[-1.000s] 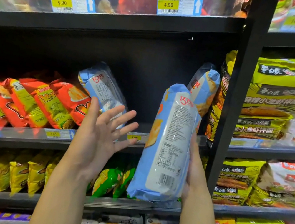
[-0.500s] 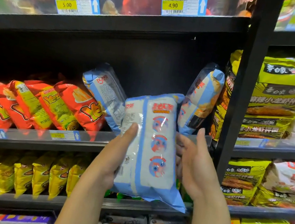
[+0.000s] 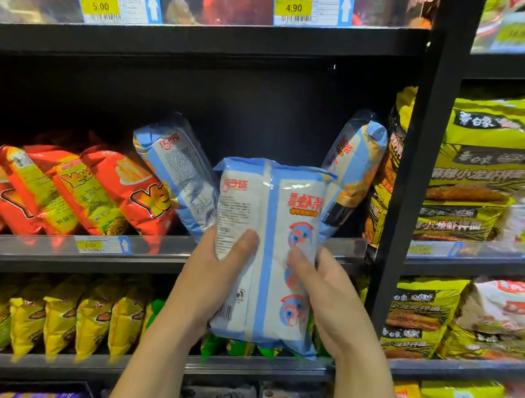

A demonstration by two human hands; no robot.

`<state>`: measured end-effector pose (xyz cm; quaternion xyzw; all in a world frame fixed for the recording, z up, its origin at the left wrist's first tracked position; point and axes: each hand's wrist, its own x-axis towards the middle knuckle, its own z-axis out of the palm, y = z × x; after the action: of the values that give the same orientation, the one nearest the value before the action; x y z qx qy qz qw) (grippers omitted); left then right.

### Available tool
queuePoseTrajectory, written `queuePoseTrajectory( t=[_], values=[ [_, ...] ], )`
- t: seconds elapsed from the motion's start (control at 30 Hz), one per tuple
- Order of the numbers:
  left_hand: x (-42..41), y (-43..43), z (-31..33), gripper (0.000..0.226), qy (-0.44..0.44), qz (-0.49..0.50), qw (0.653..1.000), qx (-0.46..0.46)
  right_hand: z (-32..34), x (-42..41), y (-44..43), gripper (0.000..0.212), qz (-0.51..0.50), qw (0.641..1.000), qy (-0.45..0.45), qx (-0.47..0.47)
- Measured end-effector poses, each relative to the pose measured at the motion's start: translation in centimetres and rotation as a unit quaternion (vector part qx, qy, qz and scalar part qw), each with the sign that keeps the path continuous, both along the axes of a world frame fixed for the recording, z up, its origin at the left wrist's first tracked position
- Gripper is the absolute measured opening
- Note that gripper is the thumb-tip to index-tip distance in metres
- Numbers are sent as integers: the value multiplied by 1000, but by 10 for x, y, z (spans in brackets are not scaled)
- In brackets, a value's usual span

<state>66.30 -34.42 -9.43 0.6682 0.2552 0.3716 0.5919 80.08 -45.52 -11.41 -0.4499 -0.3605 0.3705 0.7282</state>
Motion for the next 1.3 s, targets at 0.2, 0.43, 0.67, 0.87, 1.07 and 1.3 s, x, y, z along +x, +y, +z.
queuePoseTrajectory(
  t=[0.2,0.43,0.67,0.87,1.07,1.3],
  values=[
    [-12,7,-13,61,21,-90,994,57,-23,21,-13,45,-40,993,-108,10],
    [-19,17,-27,73,31,-106,992,66,-31,29,-23,59,-10,989,-142,29],
    [-24,10,-14,70,-3,-182,982,45,-26,29,-21,58,-58,988,-143,3],
    [-22,1,-4,61,4,-163,986,-19,-8,19,-20,54,-31,998,-52,-30],
    [-16,-16,21,39,62,-130,975,-167,11,3,-21,43,-4,989,52,-136],
    [-15,-13,22,42,103,-124,971,-175,15,-2,-21,45,11,985,82,-155]
  ],
)
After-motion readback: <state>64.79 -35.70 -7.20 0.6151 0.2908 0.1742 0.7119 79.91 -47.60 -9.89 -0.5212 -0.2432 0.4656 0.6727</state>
